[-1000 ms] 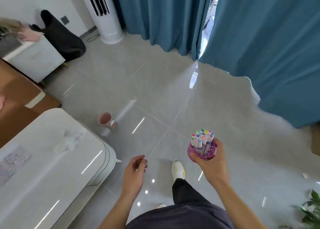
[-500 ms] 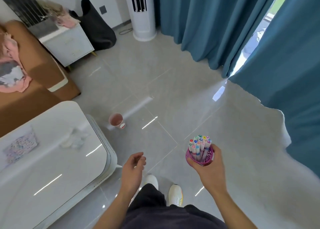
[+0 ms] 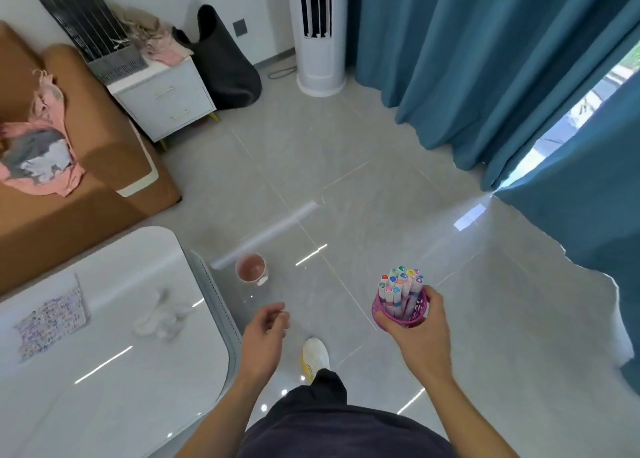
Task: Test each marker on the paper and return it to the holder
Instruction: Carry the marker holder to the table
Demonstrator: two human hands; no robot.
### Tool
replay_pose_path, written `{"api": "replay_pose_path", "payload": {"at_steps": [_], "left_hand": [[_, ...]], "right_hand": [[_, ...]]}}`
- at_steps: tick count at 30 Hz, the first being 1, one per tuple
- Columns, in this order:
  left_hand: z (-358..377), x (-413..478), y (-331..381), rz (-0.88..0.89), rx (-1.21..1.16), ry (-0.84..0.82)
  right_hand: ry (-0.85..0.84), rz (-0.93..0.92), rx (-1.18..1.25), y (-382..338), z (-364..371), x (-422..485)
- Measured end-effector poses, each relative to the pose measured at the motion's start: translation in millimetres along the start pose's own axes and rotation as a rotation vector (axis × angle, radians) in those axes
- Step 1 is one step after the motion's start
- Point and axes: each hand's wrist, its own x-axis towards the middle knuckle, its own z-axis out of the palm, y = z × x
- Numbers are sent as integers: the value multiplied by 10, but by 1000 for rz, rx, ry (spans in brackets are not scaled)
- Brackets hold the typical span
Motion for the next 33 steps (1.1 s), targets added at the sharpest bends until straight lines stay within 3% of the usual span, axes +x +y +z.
{"api": "replay_pose_path", "payload": {"at_steps": [13,33], "left_hand": [[-119,1246,613,-35,-4,40],[333,3125,2044,-144,-253,439]], "right_hand": [[-90,-51,-30,-728,868,1235],[-501,-256,-232,-1966,1994,4130]]}}
